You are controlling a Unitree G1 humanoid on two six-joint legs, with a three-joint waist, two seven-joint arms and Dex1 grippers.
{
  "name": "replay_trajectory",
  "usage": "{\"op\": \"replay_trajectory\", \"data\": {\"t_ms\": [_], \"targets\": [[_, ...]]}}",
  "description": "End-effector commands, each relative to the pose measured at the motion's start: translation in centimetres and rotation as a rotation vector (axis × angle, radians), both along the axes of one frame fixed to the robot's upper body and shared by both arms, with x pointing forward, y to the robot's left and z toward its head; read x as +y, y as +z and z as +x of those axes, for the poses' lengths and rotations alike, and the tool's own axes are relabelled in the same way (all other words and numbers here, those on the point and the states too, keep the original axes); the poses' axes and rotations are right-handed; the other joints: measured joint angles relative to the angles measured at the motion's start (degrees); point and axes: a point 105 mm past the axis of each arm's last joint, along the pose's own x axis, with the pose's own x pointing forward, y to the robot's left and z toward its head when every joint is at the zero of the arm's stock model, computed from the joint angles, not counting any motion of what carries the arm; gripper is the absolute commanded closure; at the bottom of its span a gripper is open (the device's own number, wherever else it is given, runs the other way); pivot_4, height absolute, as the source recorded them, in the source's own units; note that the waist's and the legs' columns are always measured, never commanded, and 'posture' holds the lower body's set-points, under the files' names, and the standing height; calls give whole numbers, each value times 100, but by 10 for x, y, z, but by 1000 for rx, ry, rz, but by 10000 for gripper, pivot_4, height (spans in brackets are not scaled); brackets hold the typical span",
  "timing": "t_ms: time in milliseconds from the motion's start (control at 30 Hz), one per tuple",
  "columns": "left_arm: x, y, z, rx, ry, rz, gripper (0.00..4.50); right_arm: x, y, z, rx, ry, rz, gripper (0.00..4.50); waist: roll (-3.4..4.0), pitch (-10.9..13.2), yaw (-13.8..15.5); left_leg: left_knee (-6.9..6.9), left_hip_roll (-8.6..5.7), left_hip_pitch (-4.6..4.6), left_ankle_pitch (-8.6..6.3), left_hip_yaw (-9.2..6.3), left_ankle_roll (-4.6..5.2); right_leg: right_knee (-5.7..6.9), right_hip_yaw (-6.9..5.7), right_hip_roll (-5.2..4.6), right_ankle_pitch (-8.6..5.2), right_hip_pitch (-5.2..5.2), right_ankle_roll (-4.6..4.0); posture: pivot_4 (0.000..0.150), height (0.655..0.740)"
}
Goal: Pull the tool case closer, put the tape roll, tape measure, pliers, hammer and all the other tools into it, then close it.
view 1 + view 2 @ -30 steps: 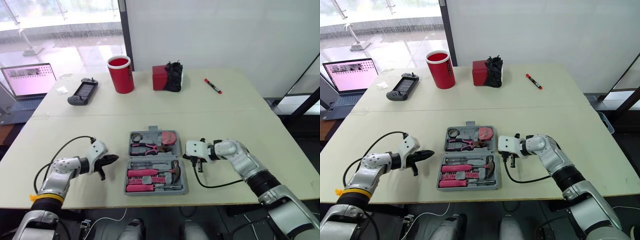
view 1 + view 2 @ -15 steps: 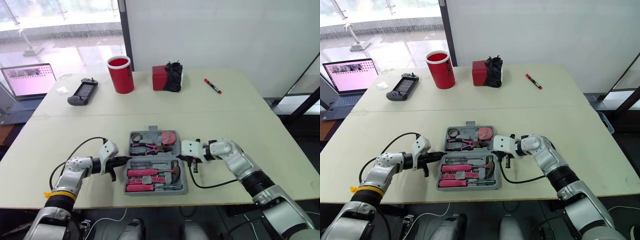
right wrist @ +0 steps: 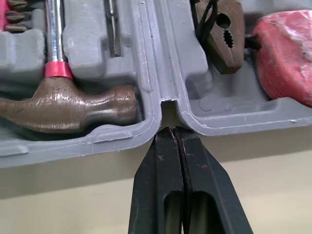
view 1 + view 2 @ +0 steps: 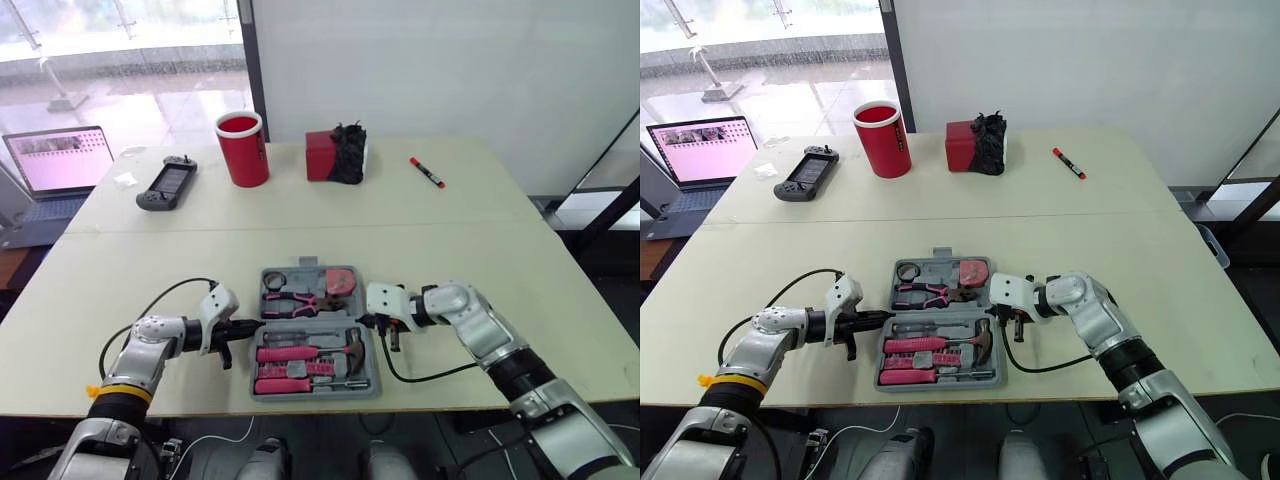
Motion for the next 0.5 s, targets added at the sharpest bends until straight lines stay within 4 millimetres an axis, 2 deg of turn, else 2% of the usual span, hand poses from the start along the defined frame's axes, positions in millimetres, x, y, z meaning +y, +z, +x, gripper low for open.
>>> {"op": "replay_trajectory", "data": {"t_ms": [33,267,400,433,500], "targets": [[-16,7,-7,-13,-69,-44,44597,22,13,-10,-9,82,74,45000,0,0,-5,0,0,0,0,0,0,0,0,0,0,0,0,1500,7400],[-15,2,-16,14,-71,-43,44597,28,11,-9,-3,68,81,45000,0,-1,-5,1,1,0,0,0,0,0,0,0,0,1,0,1500,7400],[-5,1,-11,-7,-34,-13,44597,24,10,-7,-13,59,60,45000,0,-1,-9,1,1,0,0,0,0,0,0,0,0,0,0,1500,7400],[1,2,-7,-23,-10,5,44597,20,10,-5,-9,41,52,45000,0,-1,-9,1,1,0,0,0,0,0,0,0,0,0,0,1500,7400],[23,8,7,-71,84,35,44597,-8,9,6,0,-66,-11,45000,0,-1,-6,1,2,0,0,0,0,0,0,1,0,-1,0,1500,7400]]}}
